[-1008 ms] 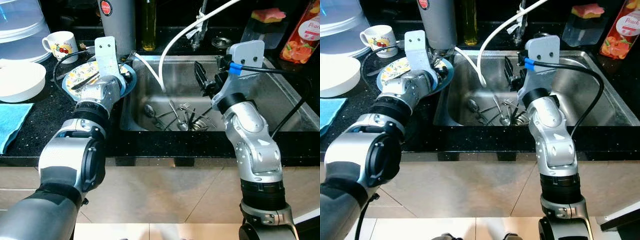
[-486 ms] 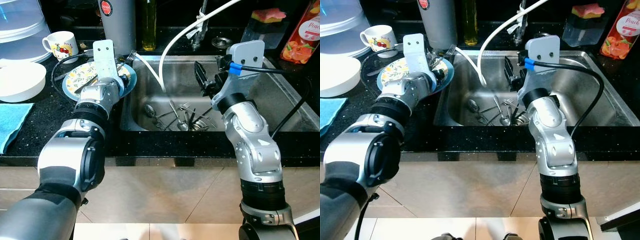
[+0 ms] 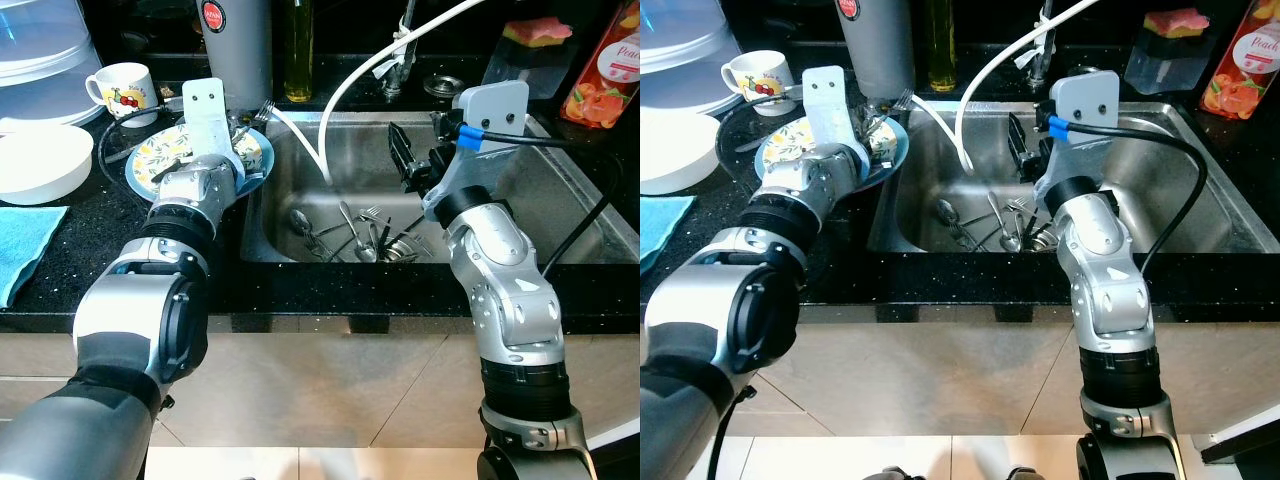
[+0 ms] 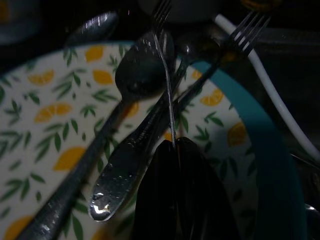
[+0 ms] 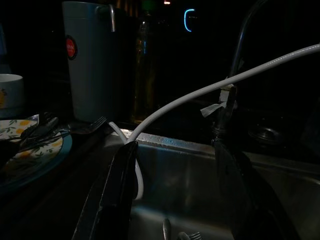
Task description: Kitchen organization
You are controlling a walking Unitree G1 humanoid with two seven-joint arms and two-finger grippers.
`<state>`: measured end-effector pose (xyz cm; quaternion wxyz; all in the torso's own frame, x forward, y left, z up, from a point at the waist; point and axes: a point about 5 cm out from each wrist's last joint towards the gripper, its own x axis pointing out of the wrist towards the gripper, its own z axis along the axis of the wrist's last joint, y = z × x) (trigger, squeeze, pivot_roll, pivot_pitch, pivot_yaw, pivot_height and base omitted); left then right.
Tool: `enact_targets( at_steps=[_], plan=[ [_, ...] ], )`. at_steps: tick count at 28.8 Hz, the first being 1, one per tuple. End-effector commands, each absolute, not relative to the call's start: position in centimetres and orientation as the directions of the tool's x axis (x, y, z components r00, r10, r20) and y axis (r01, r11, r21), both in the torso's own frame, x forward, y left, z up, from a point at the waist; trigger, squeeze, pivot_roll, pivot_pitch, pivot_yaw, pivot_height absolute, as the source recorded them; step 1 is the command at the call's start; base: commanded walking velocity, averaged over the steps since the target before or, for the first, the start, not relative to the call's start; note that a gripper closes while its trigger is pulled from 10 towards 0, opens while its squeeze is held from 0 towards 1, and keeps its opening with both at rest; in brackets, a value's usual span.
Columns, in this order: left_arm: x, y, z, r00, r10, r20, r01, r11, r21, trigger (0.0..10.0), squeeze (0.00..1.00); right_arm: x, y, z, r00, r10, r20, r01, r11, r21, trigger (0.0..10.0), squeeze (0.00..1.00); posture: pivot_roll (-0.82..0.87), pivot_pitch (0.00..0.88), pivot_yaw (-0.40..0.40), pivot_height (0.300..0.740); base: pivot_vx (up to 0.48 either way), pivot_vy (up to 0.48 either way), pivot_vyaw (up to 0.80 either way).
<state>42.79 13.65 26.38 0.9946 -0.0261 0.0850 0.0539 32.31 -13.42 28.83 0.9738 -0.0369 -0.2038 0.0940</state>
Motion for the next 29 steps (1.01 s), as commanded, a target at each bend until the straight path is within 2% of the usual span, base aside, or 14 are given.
enact_targets(
  at_steps=[1, 2, 3, 4, 5, 6, 15, 16, 18, 20, 21, 25, 28, 29],
  plan=[
    [42.8, 14.5, 26.7, 0.98, 0.133, -0.146, -0.136, 0.991, -0.011, 0.0, 0.0, 32.3, -13.2, 28.8, 0.895, 0.207, 0.395, -0.176, 0.978, -0.113, 10.0, 0.0, 0.03, 0.047, 0.018, 0.74, 0.0, 0.0, 0.0],
    [42.8, 14.5, 26.9, 0.982, 0.135, -0.132, -0.136, 0.991, -0.003, 0.0, 0.0, 32.3, -13.2, 28.8, 0.895, 0.206, 0.396, -0.176, 0.978, -0.113, 10.0, 0.0, 0.03, 0.047, 0.018, 0.74, 0.0, 0.0, 0.0],
    [42.8, 14.5, 27.1, 0.984, 0.136, -0.119, -0.136, 0.991, 0.005, 6.1, 0.0, 32.3, -13.2, 28.9, 0.895, 0.206, 0.397, -0.175, 0.978, -0.114, 10.0, 0.0, 0.03, 0.044, 0.018, 0.74, 0.0, 0.0, 0.0],
    [42.9, 14.3, 27.4, 0.987, 0.128, -0.092, -0.127, 0.992, 0.02, 9.5, 0.0, 32.3, -13.2, 28.9, 0.894, 0.206, 0.398, -0.175, 0.978, -0.114, 10.0, 0.0, 0.03, 0.044, 0.018, 0.74, 0.0, 0.0, 0.0],
    [42.9, 14.3, 27.4, 0.987, 0.128, -0.092, -0.127, 0.992, 0.02, 9.5, 0.0, 32.3, -13.2, 28.9, 0.894, 0.206, 0.398, -0.175, 0.978, -0.114, 10.0, 0.0, 0.03, 0.044, 0.018, 0.74, 0.0, 0.0, 0.0],
    [42.9, 13.9, 27.8, 0.991, 0.112, -0.068, -0.11, 0.993, 0.032, 10.0, 0.0, 32.3, -13.2, 28.9, 0.894, 0.207, 0.398, -0.175, 0.978, -0.115, 10.0, 0.0, 0.03, 0.044, 0.018, 0.74, 0.0, 0.0, 0.0],
    [42.7, 11.5, 29.7, 0.995, -0.006, 0.098, -0.008, 0.99, 0.14, 10.0, 0.0, 32.3, -13.5, 29.3, 0.89, 0.195, 0.412, -0.162, 0.98, -0.114, 10.0, 0.0, 0.02, 0.043, 0.017, 0.74, 0.0, 0.0, 0.0],
    [42.7, 11.5, 29.7, 0.995, -0.006, 0.098, -0.008, 0.99, 0.14, 10.0, 0.0, 32.3, -13.5, 29.3, 0.89, 0.195, 0.412, -0.162, 0.98, -0.114, 10.0, 0.0, 0.02, 0.043, 0.017, 0.74, 0.0, 0.0, 0.0],
    [42.6, 10.6, 30.0, 0.991, -0.085, 0.107, 0.067, 0.985, 0.159, 10.0, 0.0, 32.3, -13.8, 29.5, 0.889, 0.191, 0.415, -0.154, 0.981, -0.12, 10.0, 0.0, 0.02, 0.046, 0.017, 0.74, 0.0, 0.0, 0.0],
    [42.6, 10.6, 30.0, 0.991, -0.085, 0.107, 0.067, 0.985, 0.159, 10.0, 0.0, 32.3, -13.8, 29.5, 0.889, 0.191, 0.415, -0.154, 0.981, -0.12, 10.0, 0.0, 0.02, 0.046, 0.017, 0.74, 0.0, 0.0, 0.0],
    [42.5, 9.6, 29.7, 0.978, -0.198, 0.072, 0.184, 0.97, 0.157, 10.0, 0.0, 32.3, -14.1, 29.6, 0.887, 0.204, 0.414, -0.161, 0.977, -0.137, 10.0, 0.0, 0.02, 0.049, 0.015, 0.74, 0.0, 0.0, 0.0],
    [42.4, 8.9, 29.8, 0.959, -0.276, 0.068, 0.262, 0.951, 0.163, 10.0, 0.0, 32.1, -14.2, 29.8, 0.876, 0.248, 0.413, -0.196, 0.967, -0.165, 10.0, 0.0, 0.02, 0.051, 0.016, 0.74, 0.0, 0.0, 0.0],
    [42.1, 8.1, 29.8, 0.93, -0.361, 0.069, 0.342, 0.919, 0.194, 10.0, 0.0, 32.1, -14.9, 29.9, 0.886, 0.218, 0.409, -0.159, 0.972, -0.174, 10.0, 0.0, 0.02, 0.054, 0.015, 0.74, 0.0, 0.0, 0.0],
    [41.8, 7.4, 29.8, 0.904, -0.42, 0.077, 0.395, 0.891, 0.222, 10.0, 0.0, 32.4, -15.9, 29.8, 0.901, 0.164, 0.402, -0.104, 0.98, -0.168, 10.0, 0.0, 0.02, 0.059, 0.017, 0.74, 0.0, 0.0, 0.0]
  ],
)
